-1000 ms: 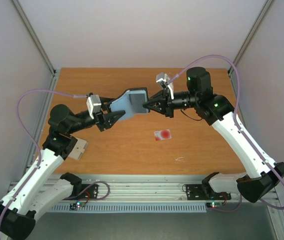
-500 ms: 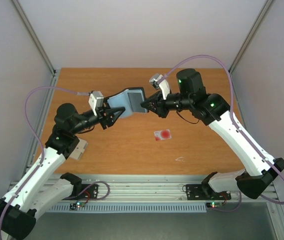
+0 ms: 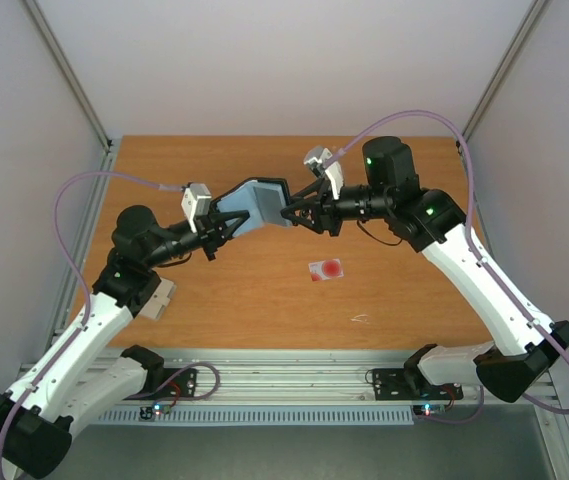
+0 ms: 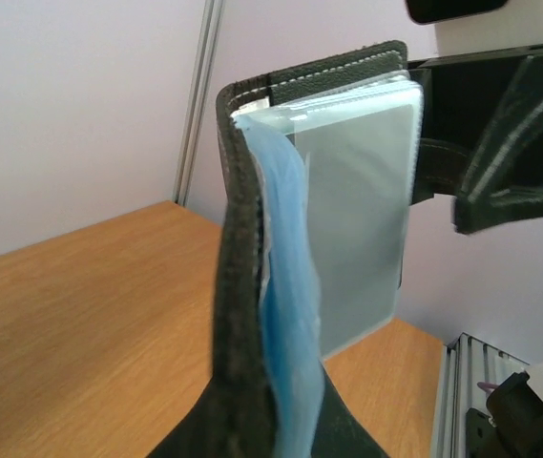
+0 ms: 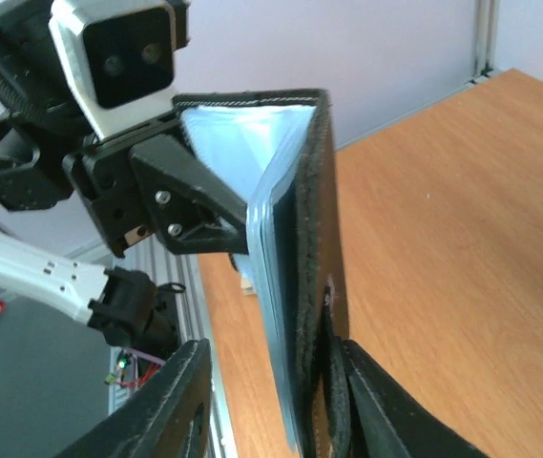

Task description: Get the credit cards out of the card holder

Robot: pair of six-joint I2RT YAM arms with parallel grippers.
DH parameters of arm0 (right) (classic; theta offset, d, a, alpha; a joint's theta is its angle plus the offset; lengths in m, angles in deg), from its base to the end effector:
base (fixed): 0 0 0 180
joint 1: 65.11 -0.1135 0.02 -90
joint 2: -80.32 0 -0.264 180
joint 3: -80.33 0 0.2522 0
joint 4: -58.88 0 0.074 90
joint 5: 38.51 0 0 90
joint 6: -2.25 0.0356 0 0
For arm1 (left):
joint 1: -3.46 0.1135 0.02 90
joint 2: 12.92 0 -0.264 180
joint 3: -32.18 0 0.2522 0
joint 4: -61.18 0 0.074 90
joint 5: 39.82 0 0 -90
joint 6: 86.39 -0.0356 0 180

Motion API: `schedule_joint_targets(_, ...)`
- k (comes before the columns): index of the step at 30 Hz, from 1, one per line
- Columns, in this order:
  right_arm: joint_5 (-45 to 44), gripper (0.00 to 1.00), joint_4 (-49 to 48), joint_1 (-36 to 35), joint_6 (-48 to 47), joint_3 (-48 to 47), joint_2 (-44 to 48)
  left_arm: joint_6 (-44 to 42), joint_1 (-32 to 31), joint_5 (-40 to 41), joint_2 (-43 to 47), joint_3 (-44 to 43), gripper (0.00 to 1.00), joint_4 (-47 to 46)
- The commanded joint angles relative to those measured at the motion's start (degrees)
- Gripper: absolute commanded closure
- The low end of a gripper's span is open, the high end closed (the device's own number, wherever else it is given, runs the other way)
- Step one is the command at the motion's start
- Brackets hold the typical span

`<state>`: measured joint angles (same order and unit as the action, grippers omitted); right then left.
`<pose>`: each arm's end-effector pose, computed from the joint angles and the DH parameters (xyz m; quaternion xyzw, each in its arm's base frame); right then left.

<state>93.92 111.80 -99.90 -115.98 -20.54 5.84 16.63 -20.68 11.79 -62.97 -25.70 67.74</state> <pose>0.2039 0.1709 0.4352 -0.5767 0.5765 0.3353 0.4719 0.1755 -0.1029 0.3525 0.2979 0.6345 -0.4330 0.5667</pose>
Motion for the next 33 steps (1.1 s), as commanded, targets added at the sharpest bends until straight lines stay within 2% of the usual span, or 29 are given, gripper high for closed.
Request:
schedule_joint_targets(1, -2.72, 0.67, -3.54, 0.6, 1.85, 0.66, 0.32, -0.72, -0.12, -2.17, 1.11, -0.18, 1.0, -5.27)
schedule_joint_targets(11, -1.49, 0.75, -6.49, 2.07, 1.24, 2.96, 1.79, -0.69, -0.12, -2.82, 2.02, 0.44, 1.0, -6.03)
schedule_joint_targets(15, 5.18, 0.66, -7.41, 6.14, 1.87, 3.99, 2.65, -1.1, -0.15, -3.54, 2.36, 0.61, 1.0, -6.46)
schedule_joint_targets(18, 9.24, 0.63, -5.4, 6.57, 1.78, 2.98, 1.81, -1.88, -0.12, -4.21, 2.47, 0.61, 1.0, -6.34)
schedule_joint_targets(26, 6.37, 0.65, -7.08, 5.96, 3.2, 3.88, 1.02, -2.21, -0.2, -4.59, 2.16, 0.35, 1.0, -6.5)
schedule_joint_targets(33, 0.48, 0.81, -9.14, 4.75, 3.18, 4.5, 0.54, -2.56, -0.37, -5.72, 1.92, 0.0, 1.0, -6.43)
